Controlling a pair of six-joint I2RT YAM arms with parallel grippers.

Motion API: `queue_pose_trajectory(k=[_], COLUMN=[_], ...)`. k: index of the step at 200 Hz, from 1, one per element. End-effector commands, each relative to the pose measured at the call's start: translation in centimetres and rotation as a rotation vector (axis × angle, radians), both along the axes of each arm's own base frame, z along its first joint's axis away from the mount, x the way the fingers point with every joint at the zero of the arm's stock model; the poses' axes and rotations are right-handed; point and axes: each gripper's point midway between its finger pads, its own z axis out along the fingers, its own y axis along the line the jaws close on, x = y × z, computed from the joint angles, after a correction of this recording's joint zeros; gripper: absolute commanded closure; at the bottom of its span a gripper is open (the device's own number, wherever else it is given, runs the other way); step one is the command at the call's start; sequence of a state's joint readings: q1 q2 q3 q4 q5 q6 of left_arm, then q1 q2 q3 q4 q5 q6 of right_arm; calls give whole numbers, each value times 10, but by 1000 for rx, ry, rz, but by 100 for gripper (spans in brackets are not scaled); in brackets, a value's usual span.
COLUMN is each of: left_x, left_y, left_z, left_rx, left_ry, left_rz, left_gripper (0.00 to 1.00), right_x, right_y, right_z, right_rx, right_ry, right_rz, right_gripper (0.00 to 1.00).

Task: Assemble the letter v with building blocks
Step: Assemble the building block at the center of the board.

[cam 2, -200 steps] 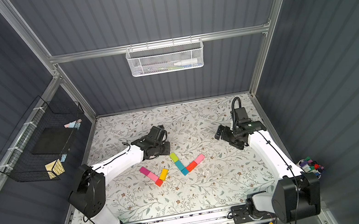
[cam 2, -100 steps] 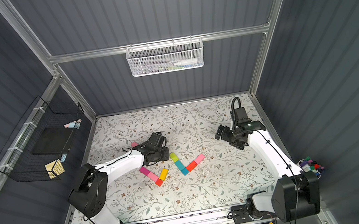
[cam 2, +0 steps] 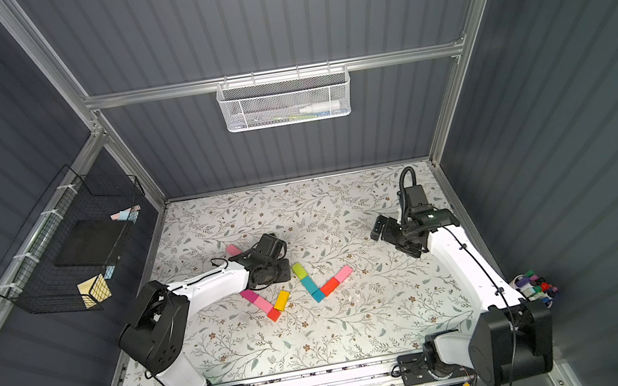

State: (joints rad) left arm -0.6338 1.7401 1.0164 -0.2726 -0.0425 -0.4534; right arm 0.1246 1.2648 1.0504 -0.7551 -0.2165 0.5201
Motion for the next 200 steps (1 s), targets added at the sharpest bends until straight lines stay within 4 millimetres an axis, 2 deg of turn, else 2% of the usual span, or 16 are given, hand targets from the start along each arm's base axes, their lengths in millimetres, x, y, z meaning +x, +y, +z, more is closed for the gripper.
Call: queue_pose_trajectory(k=[1, 48, 68, 116, 144, 174, 198, 200], left_x=[-2, -11, -15, -36, -40, -44, -44, -45], left_y=[12, 16, 11, -6, -4, 2, 6, 7], left_z=[-14, -23, -25, -45, -46, -59, -58, -59], left_rx=[47, 85, 87, 137, 127, 159, 182, 188], left_ry=[12, 44, 49, 93, 104, 139, 147, 154], left_rz=[36, 16, -3, -69, -35, -17, -4, -4], left_gripper=[97, 96, 96, 96, 95, 94, 93, 93], right_x=[-6, -5, -6, -7, -8, -9, -11, -12], right_y=[-1, -1, 0, 0, -1, -1, -2, -3], right_z=[-2, -1, -3, -3, -1, -1, -4, 0], right_rx=[-11, -10, -5, -6, -6, -4, -11, -11], right_ry=[7, 0, 2, -3, -9, -13, -2, -17], right_rz=[6, 10, 11, 14, 13, 10, 6, 5], right_gripper=[1, 1, 1, 1, 1, 1, 1, 1])
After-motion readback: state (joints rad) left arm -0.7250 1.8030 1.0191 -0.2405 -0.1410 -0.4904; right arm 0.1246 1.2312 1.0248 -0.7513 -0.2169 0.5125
